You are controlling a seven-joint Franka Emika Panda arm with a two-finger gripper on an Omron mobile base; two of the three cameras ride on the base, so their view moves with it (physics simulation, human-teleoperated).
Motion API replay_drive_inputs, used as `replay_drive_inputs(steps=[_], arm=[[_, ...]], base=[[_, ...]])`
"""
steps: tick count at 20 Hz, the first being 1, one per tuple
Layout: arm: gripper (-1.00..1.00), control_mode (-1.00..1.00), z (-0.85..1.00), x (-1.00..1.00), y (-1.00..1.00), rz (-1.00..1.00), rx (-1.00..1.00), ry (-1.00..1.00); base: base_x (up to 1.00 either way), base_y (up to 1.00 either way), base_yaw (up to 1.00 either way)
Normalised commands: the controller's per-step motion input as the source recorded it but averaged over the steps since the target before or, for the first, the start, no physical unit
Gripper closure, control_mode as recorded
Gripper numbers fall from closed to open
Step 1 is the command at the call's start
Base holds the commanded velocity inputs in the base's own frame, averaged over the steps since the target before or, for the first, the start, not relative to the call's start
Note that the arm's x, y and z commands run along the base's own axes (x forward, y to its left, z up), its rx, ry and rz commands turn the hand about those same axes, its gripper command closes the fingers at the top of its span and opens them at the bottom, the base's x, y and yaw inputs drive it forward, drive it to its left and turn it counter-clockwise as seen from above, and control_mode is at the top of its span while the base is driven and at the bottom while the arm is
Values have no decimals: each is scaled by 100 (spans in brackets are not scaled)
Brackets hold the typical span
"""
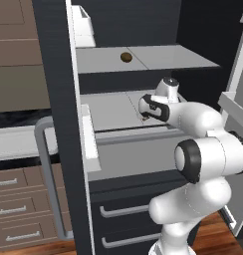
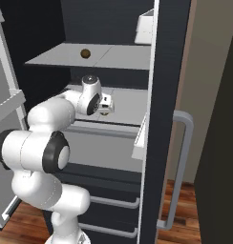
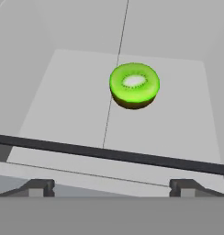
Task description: Pick up both kiwis from the fridge and place them inside the tupperware on the counter.
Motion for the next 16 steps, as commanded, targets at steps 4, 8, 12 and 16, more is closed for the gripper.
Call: replay_drive_inputs(steps=[4, 8, 12, 16], arm=[[-100, -100, -11, 23, -2, 0, 0, 0], [-100, -100, -8, 27, -4, 0, 0, 0], [-100, -100, -5, 30, -4, 0, 0, 0], [-100, -100, -7, 29, -3, 0, 0, 0]], base=[[0, 0, 0], [0, 0, 0], [0, 0, 0], [0, 0, 0]])
